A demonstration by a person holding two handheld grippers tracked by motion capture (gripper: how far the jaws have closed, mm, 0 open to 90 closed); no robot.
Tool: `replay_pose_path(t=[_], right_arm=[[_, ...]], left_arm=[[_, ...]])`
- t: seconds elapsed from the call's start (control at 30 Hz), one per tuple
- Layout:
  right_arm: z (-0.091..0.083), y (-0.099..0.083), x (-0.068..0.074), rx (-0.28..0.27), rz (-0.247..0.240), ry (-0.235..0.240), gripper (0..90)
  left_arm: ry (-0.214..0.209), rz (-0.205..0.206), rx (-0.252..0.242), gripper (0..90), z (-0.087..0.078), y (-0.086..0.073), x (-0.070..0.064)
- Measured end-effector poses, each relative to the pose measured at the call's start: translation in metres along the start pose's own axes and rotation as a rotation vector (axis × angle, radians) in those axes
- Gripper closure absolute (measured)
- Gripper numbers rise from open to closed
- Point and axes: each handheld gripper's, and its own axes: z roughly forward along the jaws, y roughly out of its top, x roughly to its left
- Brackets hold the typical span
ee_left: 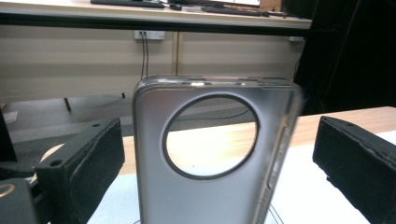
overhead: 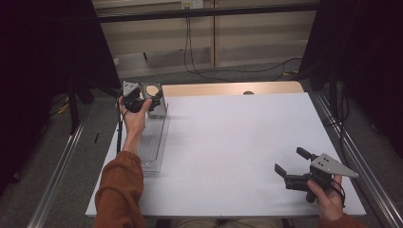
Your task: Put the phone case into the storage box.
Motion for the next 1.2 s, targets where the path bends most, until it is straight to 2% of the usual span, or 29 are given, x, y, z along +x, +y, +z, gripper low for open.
replay_pose_path(t=[0.1, 0.17, 0.2, 0.27, 0.43, 0.53, 0.63, 0.67, 0.73, 0.77, 0.9, 1.0, 1.03, 1.2], right_arm=[[0.001, 0.0, 0.001, 0.0, 0.006, -0.004, 0.0], [0.001, 0.0, 0.001, -0.003, 0.01, -0.006, 0.0], [0.001, 0.0, 0.001, 0.001, 0.002, -0.004, 0.0], [0.001, 0.0, 0.0, -0.001, 0.003, -0.005, 0.0], [0.0, -0.001, -0.001, -0.001, 0.009, -0.006, 0.0], [0.001, -0.001, -0.002, -0.001, 0.007, -0.01, 0.0], [0.0, -0.001, -0.003, 0.001, 0.012, -0.007, 0.0], [0.001, -0.001, -0.003, 0.0, 0.011, -0.008, 0.0], [0.001, -0.001, -0.003, -0.001, 0.004, -0.007, 0.0], [0.001, -0.001, -0.002, -0.001, 0.005, -0.009, 0.0], [0.002, -0.001, -0.002, 0.0, 0.006, -0.01, 0.0], [0.002, -0.001, -0.003, 0.0, 0.0, -0.007, 0.0], [0.002, -0.001, -0.003, 0.002, 0.001, -0.005, 0.0], [0.002, -0.001, -0.003, 0.002, 0.002, -0.011, 0.0]], left_arm=[[-0.012, 0.001, -0.024, 1.8, -0.007, 0.001, 0.003], [-0.011, -0.015, -0.034, 1.7, -0.012, 0.001, 0.004], [-0.013, 0.001, -0.03, 1.6, -0.014, 0.002, 0.005], [-0.001, 0.008, -0.024, 1.7, -0.018, 0.002, 0.004], [-0.027, -0.002, -0.049, 1.7, -0.026, 0.002, 0.005], [-0.044, -0.021, -0.063, 1.7, -0.031, 0.0, 0.005], [-0.041, -0.014, -0.07, 1.7, -0.036, -0.002, 0.004], [-0.062, -0.011, -0.073, 1.7, -0.038, -0.003, 0.004], [-0.073, -0.015, -0.084, 1.6, -0.041, -0.004, 0.004], [-0.06, -0.005, -0.075, 1.6, -0.044, -0.004, 0.004], [-0.094, -0.031, -0.095, 1.7, -0.05, -0.006, -0.001], [-0.12, -0.004, -0.096, 1.9, -0.054, -0.007, -0.008], [-0.114, -0.001, -0.101, 2.6, -0.056, -0.006, -0.011], [-0.156, -0.013, -0.123, 2.9, -0.061, -0.007, -0.021]])
